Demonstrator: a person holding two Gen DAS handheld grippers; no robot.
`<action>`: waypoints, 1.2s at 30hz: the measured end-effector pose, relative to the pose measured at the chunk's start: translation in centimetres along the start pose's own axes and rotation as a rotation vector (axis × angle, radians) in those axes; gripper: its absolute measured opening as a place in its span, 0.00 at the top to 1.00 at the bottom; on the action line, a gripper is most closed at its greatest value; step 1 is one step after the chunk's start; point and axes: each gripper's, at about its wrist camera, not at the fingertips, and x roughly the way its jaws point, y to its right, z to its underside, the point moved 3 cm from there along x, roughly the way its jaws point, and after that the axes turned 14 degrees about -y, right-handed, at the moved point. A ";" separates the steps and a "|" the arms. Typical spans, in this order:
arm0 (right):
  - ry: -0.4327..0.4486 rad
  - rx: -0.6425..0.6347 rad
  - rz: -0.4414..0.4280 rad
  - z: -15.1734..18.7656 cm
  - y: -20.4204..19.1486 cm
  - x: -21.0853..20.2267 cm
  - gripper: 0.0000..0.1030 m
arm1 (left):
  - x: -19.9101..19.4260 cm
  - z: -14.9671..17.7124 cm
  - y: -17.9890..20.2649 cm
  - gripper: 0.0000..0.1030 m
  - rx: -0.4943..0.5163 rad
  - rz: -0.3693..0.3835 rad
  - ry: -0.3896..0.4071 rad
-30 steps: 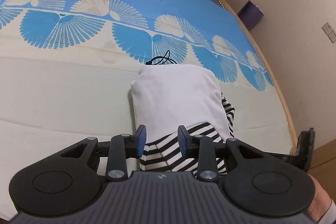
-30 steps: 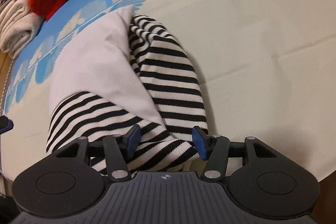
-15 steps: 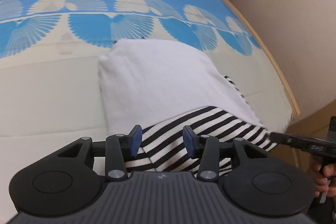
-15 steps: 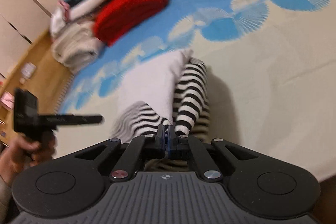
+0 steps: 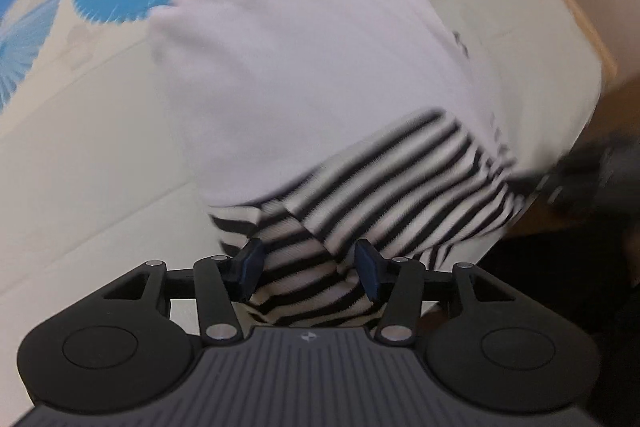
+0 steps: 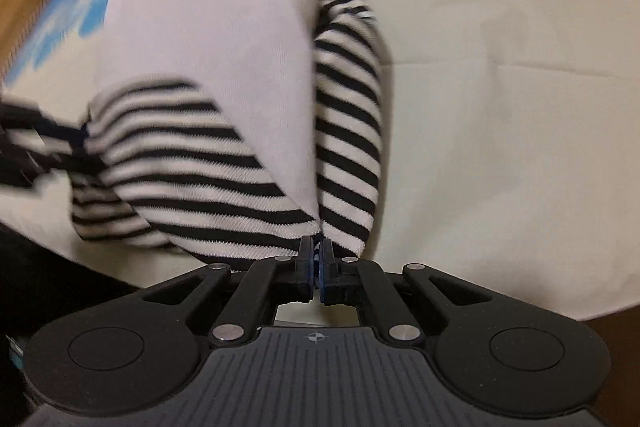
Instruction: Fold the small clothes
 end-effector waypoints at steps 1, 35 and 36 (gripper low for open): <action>-0.004 -0.011 0.017 -0.2 -0.4 0.2 0.99 | -1.2 -0.5 -0.9 0.45 -0.021 0.009 0.028; 0.450 0.713 -0.160 -12.8 4.9 -2.6 1.00 | -4.0 -3.1 -11.1 0.32 -0.490 0.285 0.320; 0.396 0.755 -0.149 -12.5 5.3 -1.6 1.00 | -4.0 -3.0 -10.9 0.32 -0.482 0.281 0.320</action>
